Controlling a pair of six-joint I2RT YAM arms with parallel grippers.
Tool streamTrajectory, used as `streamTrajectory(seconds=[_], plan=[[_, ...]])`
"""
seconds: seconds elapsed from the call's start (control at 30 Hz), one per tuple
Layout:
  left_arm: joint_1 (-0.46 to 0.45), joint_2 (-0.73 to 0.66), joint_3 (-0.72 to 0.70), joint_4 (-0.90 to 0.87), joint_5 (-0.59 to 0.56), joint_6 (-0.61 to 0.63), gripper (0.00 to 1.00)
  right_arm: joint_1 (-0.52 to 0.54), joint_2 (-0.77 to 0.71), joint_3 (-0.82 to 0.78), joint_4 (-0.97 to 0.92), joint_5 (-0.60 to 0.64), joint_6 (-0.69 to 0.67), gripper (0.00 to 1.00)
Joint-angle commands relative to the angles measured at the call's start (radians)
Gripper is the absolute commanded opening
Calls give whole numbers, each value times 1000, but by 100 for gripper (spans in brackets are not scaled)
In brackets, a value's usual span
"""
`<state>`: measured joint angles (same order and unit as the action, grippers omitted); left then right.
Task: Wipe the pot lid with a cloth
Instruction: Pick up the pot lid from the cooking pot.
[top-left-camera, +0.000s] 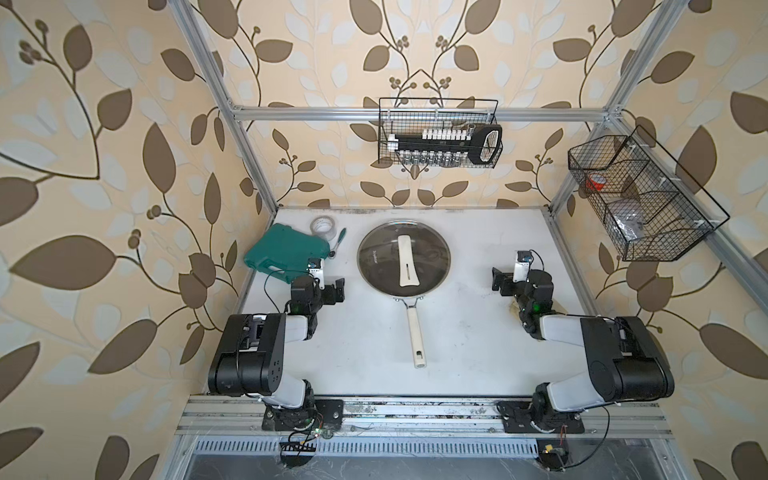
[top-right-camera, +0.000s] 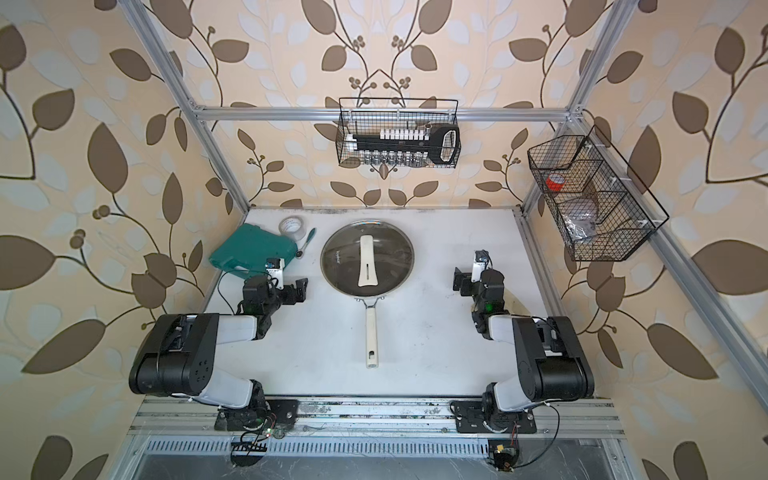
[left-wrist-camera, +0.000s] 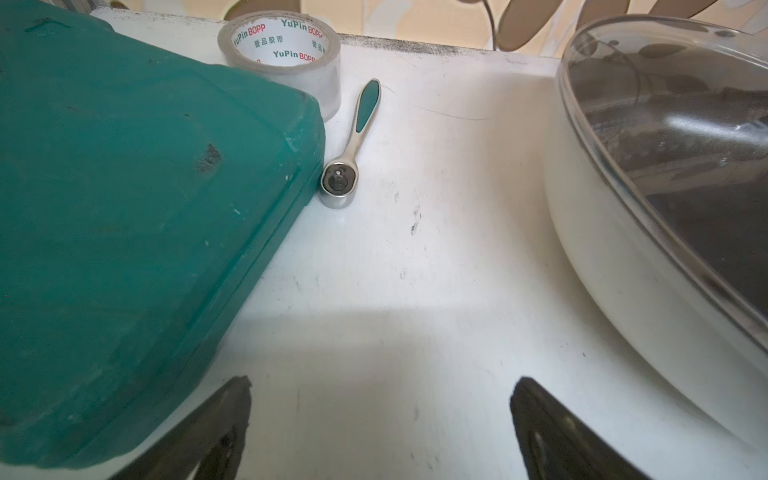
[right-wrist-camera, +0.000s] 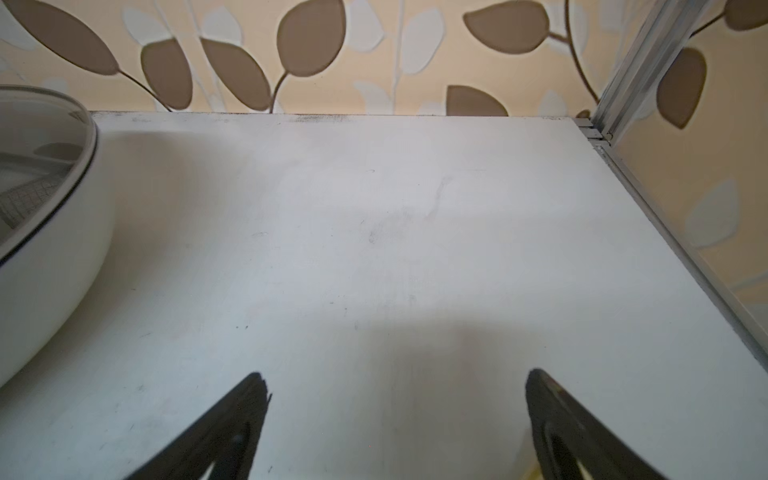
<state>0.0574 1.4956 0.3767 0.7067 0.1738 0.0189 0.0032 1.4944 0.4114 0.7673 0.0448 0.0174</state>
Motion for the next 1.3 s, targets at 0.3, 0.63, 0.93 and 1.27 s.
streamTrajectory(seconds=[0.3,0.63,0.93,1.27], plan=[[-12,2,19,17,-18,-8,99,-3,3,-11,-8,-6,-6,96],[-14,-44,42,-59,-114,-45,99,-3,-41,31,-118,-10,-6,96],[-31,-274,156,-417,-190,-84,99,16,-177,118,-331,-16,-21,96],[-258,-436,383,-809,-415,-213,99,62,-314,262,-688,39,154,96]])
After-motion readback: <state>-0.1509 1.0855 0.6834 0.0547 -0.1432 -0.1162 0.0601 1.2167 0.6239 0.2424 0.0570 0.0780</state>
